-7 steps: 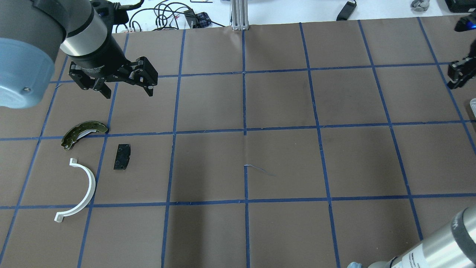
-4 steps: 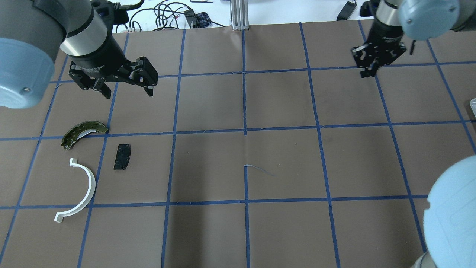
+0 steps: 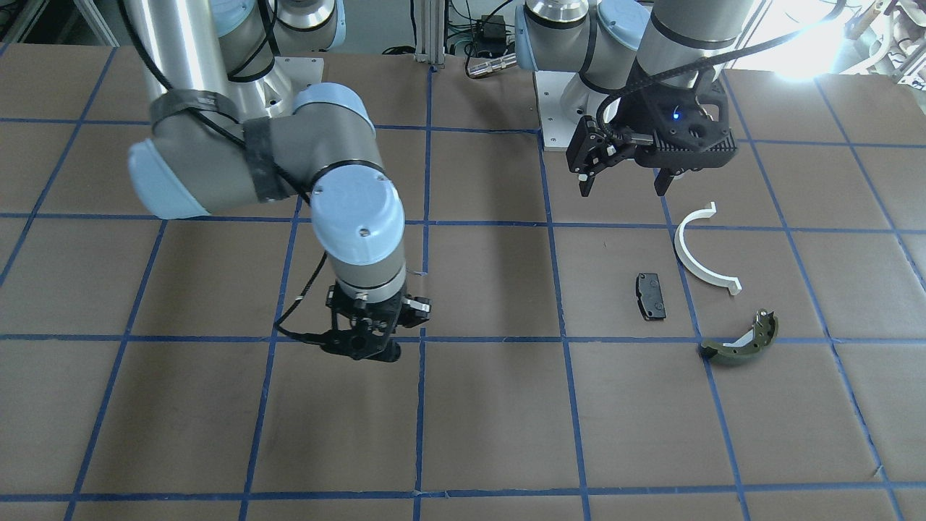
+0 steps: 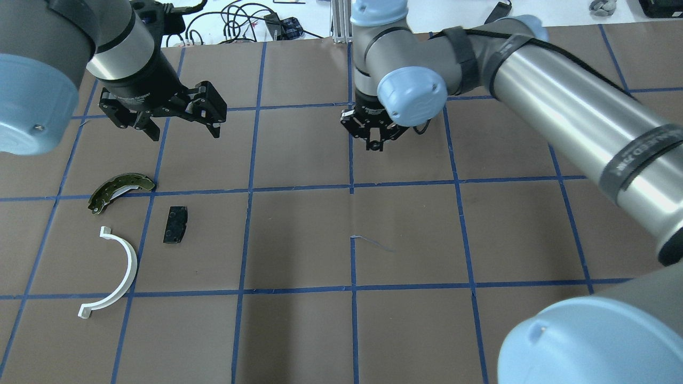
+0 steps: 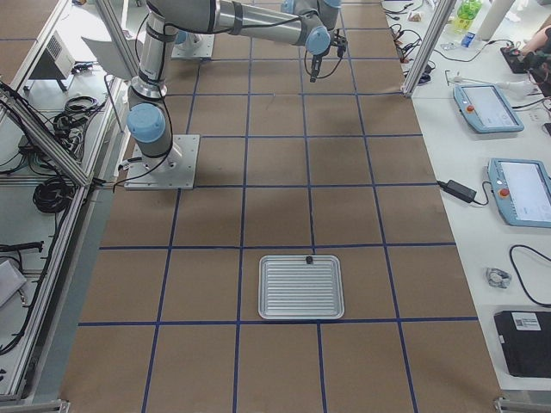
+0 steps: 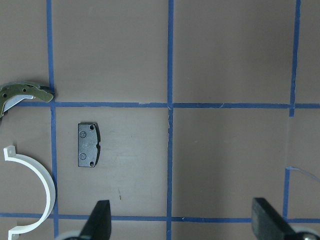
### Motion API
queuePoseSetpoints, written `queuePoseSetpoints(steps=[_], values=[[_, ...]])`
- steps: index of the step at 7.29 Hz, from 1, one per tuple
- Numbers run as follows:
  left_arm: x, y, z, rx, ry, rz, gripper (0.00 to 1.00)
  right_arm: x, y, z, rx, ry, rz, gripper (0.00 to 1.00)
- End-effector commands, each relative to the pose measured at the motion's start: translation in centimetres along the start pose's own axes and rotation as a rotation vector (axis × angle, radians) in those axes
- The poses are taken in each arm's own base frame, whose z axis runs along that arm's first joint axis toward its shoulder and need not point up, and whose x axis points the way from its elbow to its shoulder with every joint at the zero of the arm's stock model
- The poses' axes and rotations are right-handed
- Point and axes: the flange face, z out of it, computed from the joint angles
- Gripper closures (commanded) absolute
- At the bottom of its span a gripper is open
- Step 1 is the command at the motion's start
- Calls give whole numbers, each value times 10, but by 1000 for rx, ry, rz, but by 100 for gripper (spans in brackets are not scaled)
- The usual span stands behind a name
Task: Place bearing gear from tray to pile
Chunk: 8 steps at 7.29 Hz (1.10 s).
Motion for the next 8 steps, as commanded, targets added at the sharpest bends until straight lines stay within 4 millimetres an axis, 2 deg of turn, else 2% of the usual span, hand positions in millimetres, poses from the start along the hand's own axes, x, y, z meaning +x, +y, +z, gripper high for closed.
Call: queuePoseSetpoints(steps=[1, 2, 3, 4, 5, 6, 7, 8], values=[[-1, 0, 0, 0, -1, -1, 0, -65, 46, 52, -24, -42, 43, 100], [-1, 0, 0, 0, -1, -1, 0, -66, 53, 63, -28, -36, 40, 87], [-1, 0, 0, 0, -1, -1, 0, -63, 58, 78, -51, -19, 36, 30], [-1, 0, 0, 0, -1, -1, 0, -61, 58, 88, -30, -29, 31, 0], [0, 0, 0, -1, 2, -1, 0, -56, 50, 77, -14, -38, 33, 0], [0, -1, 2, -4, 2, 1, 0, -29, 27, 61, 9, -44, -27, 0], [3, -6, 11, -23, 11, 1, 0, 31, -8, 43, -6, -15, -81, 0], [6, -12, 32, -65, 17, -16, 0, 96, -38, 23, -14, 7, -116, 0]])
